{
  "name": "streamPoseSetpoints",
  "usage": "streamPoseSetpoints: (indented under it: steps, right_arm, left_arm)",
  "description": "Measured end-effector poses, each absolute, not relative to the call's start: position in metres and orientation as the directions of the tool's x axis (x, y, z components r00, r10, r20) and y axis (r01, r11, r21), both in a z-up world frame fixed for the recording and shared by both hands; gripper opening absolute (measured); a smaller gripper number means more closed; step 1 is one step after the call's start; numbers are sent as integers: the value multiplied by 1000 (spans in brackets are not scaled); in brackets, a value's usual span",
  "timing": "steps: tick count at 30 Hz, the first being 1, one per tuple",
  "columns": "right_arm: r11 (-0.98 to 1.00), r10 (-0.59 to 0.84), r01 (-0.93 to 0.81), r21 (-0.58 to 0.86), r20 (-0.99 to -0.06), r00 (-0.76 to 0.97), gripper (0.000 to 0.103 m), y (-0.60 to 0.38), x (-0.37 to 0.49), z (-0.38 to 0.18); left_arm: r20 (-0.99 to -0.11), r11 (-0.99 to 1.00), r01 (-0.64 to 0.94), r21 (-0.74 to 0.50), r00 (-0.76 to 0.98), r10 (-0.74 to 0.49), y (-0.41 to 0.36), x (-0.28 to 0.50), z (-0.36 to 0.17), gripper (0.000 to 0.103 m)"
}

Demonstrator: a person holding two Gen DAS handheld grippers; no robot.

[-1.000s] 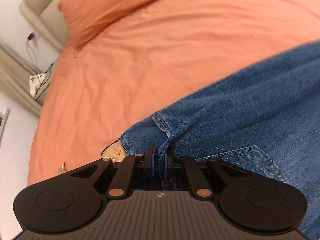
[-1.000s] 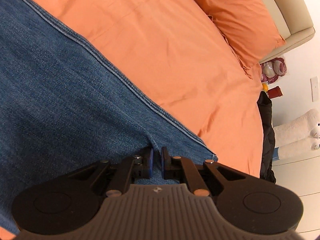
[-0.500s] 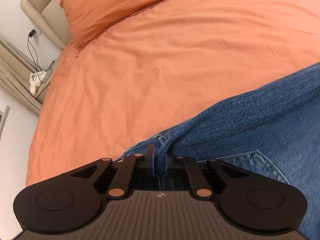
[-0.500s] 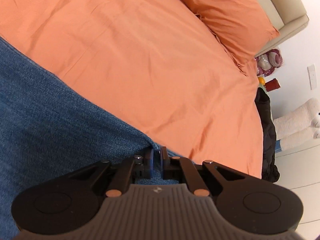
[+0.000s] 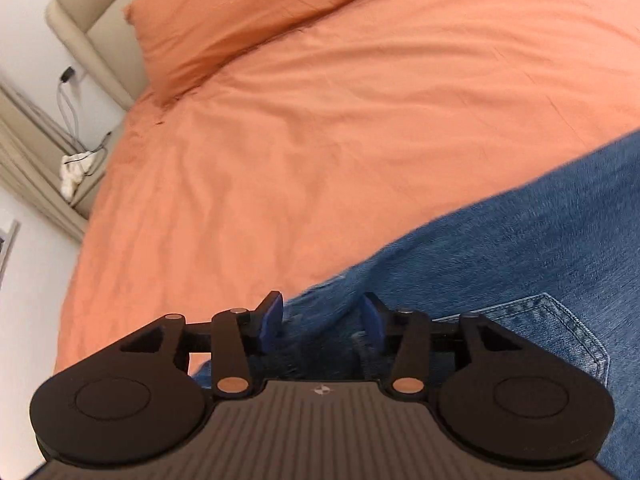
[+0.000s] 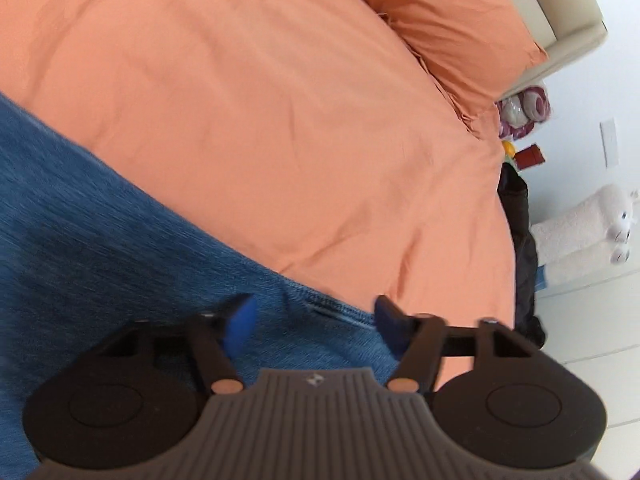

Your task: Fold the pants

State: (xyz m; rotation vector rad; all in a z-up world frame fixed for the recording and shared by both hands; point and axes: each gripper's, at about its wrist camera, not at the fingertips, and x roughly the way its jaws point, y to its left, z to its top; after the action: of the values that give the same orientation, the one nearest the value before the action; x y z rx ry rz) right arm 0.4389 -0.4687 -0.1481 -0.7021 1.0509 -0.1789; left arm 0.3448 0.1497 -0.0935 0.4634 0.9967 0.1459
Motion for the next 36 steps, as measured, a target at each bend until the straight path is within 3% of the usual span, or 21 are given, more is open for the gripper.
streamPoseSetpoints:
  steps: [4,9,15,21,26,31,32,33,34,36]
  right_arm:
    - [826,-370,-183,-534,-757,539,64,-449,416,-121]
    - [931,-128,-223,-288,-832,539,64,-398,369,-92]
    - [952,161,-306,2,-854,495,59,-316,303,-87]
    - [884,432,-359,299,-816,383,52,-240,233,-106]
    - [829,524,-397,394,-793,309,50,-185,192,-127]
    - [838,505,-414,356,-794,339,48,-142,192,-146]
    - [845,489,-418,332,-796,356,44,-135,193,-148]
    - [851,480,-417,318,-794,374,24,-130,194,-147]
    - [851,481,-418,317,-789,383,13,-128,196,-143]
    - [853,476,-432,292,-776,414,11,-120,195,-132]
  left_arm:
    - [-778,926,49,374,561,285,170,323,-57,59]
    - [-816,967,-17,253,533,223,212,289,-33,65]
    - [-848,981,-98,165,494,192,253,241,-41,67]
    - [-877,985,-164,57,463,128,278,198,-58,67]
    - [-867,988,-148,53,484,119,278,188,-64,58]
    - [-865,991,-117,62,489,112,271,200,-74,38]
    - [-866,992,-112,64,488,111,269,203,-76,36]
    - [-866,991,-113,70,486,117,269,206,-78,32]
    - [-868,990,-114,77,480,123,268,210,-80,30]
    - [-876,988,-121,95,461,140,267,217,-85,26]
